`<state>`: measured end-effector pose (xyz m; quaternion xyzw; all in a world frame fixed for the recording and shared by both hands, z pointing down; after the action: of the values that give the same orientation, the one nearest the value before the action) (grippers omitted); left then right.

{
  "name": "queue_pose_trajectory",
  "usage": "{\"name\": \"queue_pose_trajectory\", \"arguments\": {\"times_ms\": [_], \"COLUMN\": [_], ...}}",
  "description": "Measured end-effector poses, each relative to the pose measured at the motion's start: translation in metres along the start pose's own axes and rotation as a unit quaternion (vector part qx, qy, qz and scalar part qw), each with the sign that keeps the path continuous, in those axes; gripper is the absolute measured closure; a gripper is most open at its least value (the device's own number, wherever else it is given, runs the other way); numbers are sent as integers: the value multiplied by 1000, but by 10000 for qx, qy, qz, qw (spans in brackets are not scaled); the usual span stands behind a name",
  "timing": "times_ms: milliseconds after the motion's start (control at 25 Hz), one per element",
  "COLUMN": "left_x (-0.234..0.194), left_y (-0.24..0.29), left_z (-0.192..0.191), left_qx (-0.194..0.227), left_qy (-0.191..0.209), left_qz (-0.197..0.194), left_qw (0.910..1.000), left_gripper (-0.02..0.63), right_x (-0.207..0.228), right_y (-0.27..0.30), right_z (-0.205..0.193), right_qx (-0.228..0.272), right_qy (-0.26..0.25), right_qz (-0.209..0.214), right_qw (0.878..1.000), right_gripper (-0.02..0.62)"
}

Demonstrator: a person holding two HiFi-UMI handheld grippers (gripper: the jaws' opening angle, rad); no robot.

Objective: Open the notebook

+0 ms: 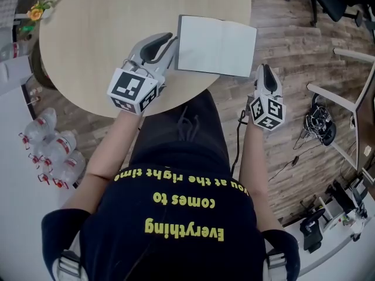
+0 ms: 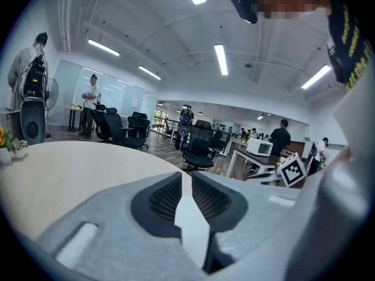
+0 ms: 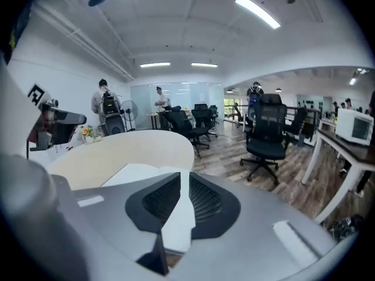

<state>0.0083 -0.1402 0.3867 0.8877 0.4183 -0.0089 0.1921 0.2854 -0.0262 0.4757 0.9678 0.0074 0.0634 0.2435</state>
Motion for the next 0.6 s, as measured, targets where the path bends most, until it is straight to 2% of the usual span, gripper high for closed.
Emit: {"name": "queue_pose_trajectory", "arguments": {"times_ms": [120, 280, 400, 600], "left_x": [0, -2, -3, -5], "left_y": [-4, -12, -19, -31], "left_z": [12, 30, 46, 69], "left_qx": [156, 359, 549, 840], "left_qy": [77, 159, 214, 345], "left_qz": [108, 204, 273, 425], "left_qw": [9998, 9990, 9979, 9950], "left_gripper": [567, 589, 595, 603], "right_x": [-19, -45, -58, -67], "right_y": [-5, -15, -22, -32], "right_z": [37, 83, 115, 157], "right_qx": [306, 724, 1029, 1475], "right_qy": [-472, -752, -713, -359], "right_qz": [263, 537, 694, 909], "right_qw": [9981, 9931, 9897, 9842], "right_gripper": [577, 583, 583, 583]}}
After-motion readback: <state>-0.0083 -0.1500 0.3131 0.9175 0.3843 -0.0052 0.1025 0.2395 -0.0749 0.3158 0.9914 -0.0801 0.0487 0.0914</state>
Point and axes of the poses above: the fingertips, and each gripper's own axes: y forward along the fingers, x to its right, z out of its top, the point moved 2 cm from there along -y, backward along the fingers, and after that the axes turned 6 degrees about z, right-handed, at the moved point
